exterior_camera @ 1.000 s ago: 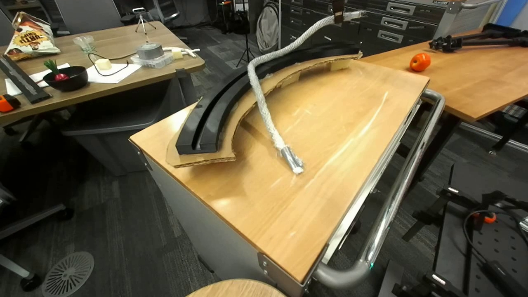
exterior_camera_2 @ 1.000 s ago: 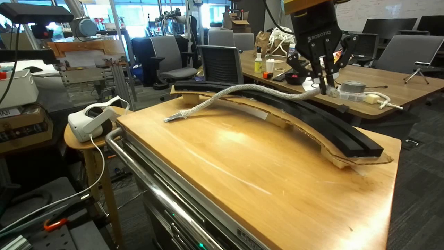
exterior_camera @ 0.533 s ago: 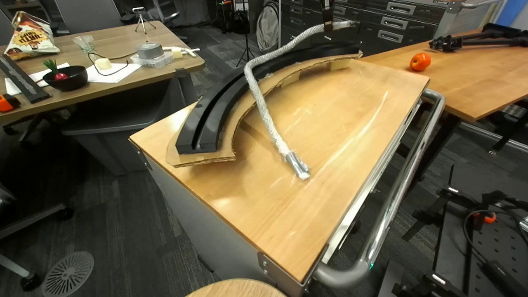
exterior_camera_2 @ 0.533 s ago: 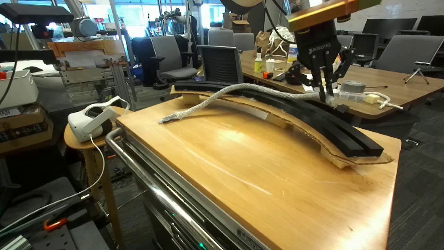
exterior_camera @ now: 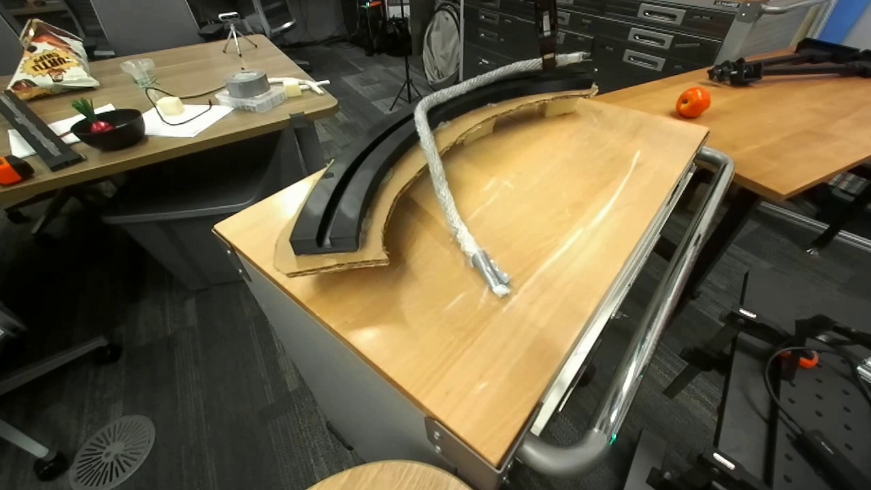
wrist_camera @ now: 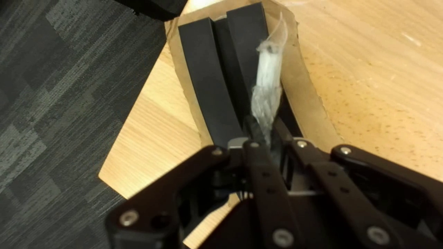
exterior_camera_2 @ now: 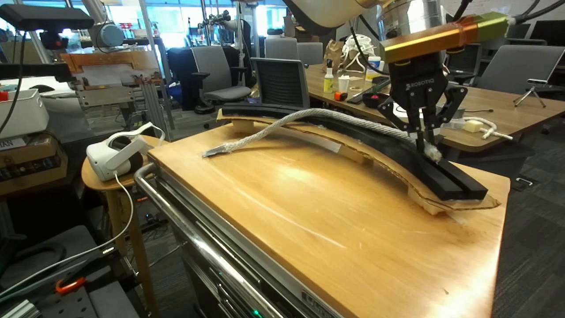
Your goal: Put the white rope on the skate
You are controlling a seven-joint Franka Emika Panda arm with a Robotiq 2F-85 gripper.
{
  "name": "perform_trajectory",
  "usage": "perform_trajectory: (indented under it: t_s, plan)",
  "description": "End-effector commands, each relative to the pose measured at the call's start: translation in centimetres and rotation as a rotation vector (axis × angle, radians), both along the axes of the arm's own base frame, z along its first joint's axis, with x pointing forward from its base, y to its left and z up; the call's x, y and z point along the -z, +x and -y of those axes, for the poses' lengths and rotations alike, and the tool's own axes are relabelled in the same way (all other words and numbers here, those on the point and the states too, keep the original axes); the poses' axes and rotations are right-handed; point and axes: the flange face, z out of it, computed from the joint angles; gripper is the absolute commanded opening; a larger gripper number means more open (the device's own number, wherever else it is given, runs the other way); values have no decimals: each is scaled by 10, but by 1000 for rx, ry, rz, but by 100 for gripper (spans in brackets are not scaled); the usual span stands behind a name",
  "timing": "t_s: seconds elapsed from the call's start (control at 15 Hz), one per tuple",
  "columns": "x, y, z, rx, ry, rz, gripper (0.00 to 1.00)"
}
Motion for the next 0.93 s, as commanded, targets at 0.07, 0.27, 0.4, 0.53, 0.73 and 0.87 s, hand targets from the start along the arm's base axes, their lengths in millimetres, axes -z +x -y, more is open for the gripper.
perform_trajectory:
  t_s: [0.07, 0.27, 0.4, 0.53, 0.73, 0.87]
  plan:
    - [-8, 10, 12, -22, 6, -5, 3]
    - [-9, 10, 13, -42, 29, -36, 3]
    - [-10, 8, 13, -59, 54, -79, 3]
    - [-9, 4, 13, -75, 77, -126, 3]
    - [-8, 1, 16, -90, 81, -177, 3]
    - [-10, 4, 19, -85, 60, -160, 38]
